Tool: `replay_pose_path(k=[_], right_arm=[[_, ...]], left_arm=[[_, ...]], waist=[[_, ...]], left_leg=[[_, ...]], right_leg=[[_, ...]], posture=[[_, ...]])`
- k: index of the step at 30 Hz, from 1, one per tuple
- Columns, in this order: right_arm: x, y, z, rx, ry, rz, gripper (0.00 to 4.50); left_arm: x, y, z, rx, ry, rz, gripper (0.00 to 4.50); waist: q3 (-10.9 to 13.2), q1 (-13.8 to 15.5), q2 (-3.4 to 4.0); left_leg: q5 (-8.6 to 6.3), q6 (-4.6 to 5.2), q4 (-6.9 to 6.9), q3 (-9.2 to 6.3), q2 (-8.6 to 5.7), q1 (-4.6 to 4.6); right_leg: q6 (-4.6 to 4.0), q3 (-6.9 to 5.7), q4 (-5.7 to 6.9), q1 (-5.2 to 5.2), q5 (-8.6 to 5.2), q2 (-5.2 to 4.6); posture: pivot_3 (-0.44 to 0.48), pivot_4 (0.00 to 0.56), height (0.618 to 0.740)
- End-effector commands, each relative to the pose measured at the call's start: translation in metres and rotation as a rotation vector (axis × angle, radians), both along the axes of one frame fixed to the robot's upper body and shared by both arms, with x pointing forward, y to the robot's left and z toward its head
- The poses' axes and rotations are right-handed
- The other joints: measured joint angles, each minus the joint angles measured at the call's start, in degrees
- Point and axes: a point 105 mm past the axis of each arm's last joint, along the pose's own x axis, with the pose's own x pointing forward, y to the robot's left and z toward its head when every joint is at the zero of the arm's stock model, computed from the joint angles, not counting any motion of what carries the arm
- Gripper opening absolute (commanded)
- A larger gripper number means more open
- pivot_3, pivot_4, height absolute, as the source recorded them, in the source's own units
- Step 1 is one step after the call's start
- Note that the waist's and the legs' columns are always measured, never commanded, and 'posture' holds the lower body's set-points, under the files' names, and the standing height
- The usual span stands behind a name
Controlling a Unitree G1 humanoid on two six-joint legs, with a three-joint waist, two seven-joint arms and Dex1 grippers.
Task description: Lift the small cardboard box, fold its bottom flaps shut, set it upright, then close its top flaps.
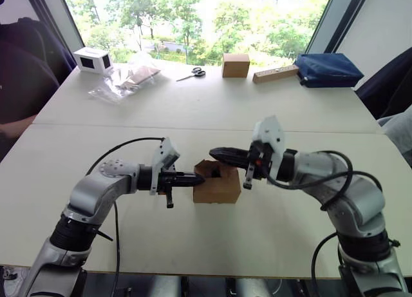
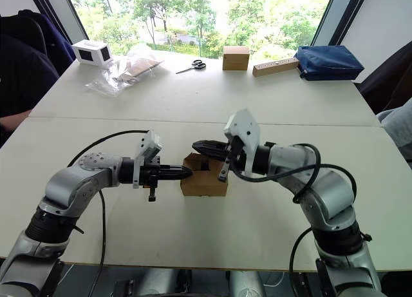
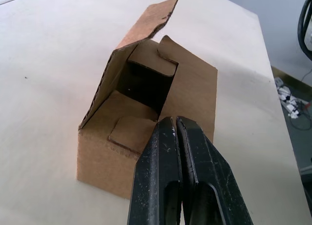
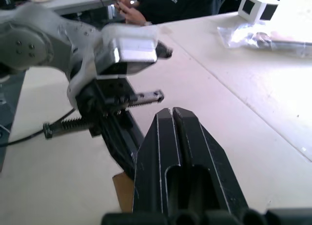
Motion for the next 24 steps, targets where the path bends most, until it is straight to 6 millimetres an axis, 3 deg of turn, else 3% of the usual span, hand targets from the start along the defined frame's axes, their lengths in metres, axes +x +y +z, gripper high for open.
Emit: replay_pose_path(k=[1,8,17,24], right_arm=[[0.026,-0.007,-0.021,-0.18,-0.018,-0.093,0.0],[0.029,0.0,-0.042,-0.227,0.034,-0.072,0.0],[-0.002,0.004,-0.043,-0.229,0.053,0.045,0.0],[-0.002,0.002,-0.061,-0.269,0.086,0.017,0.0]], left_arm=[[-0.005,-0.002,0.006,-0.026,-0.013,-0.005,0.09],[-0.015,-0.001,0.006,-0.028,0.009,-0.009,0.09],[-0.013,0.0,0.002,-0.023,0.017,0.016,0.09],[-0.008,0.001,0.008,-0.023,0.009,0.016,0.09]], waist=[[0.0,0.0,0.0],[0.0,-0.1,0.03],[0.0,0.0,0.03],[0.0,0.0,0.03]], left_leg=[[0.0,0.0,-0.03,0.02,0.0,0.03],[0.0,0.0,-0.07,0.03,0.0,0.0],[-0.01,0.01,-0.07,0.01,0.0,0.03],[-0.01,0.0,-0.07,0.01,0.01,0.07]], right_leg=[[-0.02,0.01,-0.01,0.01,-0.01,0.0],[0.08,0.02,-0.04,-0.01,0.04,0.01],[0.02,0.02,-0.05,0.01,0.01,0.0],[-0.02,0.02,-0.05,0.04,-0.01,0.0]], posture=[[0.0,0.15,0.74],[0.0,0.15,0.74],[0.0,0.15,0.74],[0.0,0.15,0.74]])
